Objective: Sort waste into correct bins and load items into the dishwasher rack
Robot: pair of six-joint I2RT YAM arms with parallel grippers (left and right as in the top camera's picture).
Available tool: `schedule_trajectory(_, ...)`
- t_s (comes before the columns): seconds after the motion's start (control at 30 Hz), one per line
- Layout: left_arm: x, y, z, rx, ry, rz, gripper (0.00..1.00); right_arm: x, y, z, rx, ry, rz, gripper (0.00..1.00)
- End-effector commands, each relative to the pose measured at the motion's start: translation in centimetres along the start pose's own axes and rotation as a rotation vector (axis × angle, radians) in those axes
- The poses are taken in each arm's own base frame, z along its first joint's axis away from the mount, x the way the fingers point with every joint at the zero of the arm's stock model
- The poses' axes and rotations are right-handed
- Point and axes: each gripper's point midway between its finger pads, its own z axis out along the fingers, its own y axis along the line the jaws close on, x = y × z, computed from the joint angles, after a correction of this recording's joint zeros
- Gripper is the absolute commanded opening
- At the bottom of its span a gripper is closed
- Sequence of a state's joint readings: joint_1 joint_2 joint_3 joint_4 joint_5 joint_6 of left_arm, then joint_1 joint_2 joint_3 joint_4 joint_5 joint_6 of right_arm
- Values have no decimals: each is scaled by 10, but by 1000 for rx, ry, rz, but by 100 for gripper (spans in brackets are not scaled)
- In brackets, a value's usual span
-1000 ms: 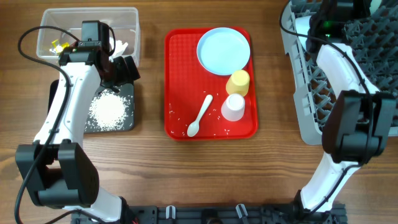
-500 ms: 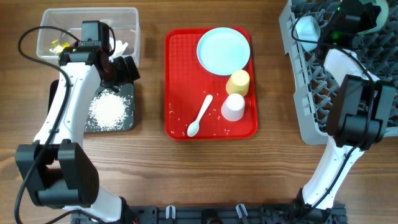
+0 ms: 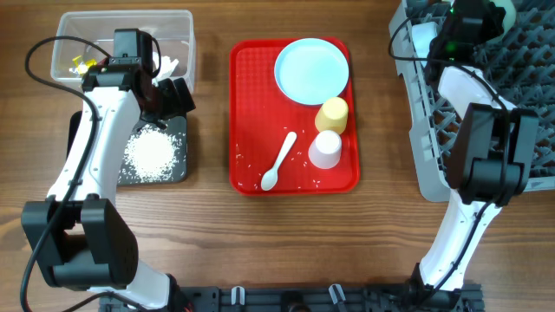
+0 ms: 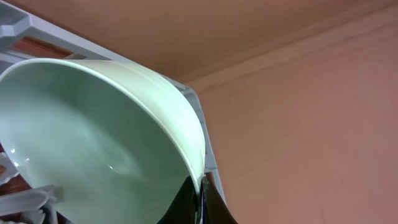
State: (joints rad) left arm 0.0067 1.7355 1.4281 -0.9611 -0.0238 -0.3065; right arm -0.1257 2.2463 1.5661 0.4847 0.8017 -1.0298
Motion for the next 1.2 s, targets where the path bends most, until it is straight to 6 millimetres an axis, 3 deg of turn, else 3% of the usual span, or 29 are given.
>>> schedule_trajectory(0.0,2,0,4,3,13,-18,100,-1,38,-4,-58,-9,-12,4)
schedule_trajectory(0.13,2,0,4,3,13,-18,100,-4,39,-15,-34,23,8,6)
schedule_trajectory(0.17,2,0,4,3,13,-18,100,-5,40,-18,-28,31,6,20)
schedule_trajectory(0.3,2,0,4,3,13,-18,100,-14,43,-32,-16,34,-1,59)
schedule_trajectory(0.43,2,0,4,3,13,-18,100,-29,51,-50,-16,15,19,74)
schedule_trajectory(0.57,2,0,4,3,13,-18,100,-43,54,-64,-17,-15,28,76)
schedule_trajectory(0.97,2,0,4,3,13,-18,100,-67,-17,-74,102,-37,265,85)
schedule_trajectory(1.17,2,0,4,3,13,-18,100,-57,-44,-69,137,-6,369,90)
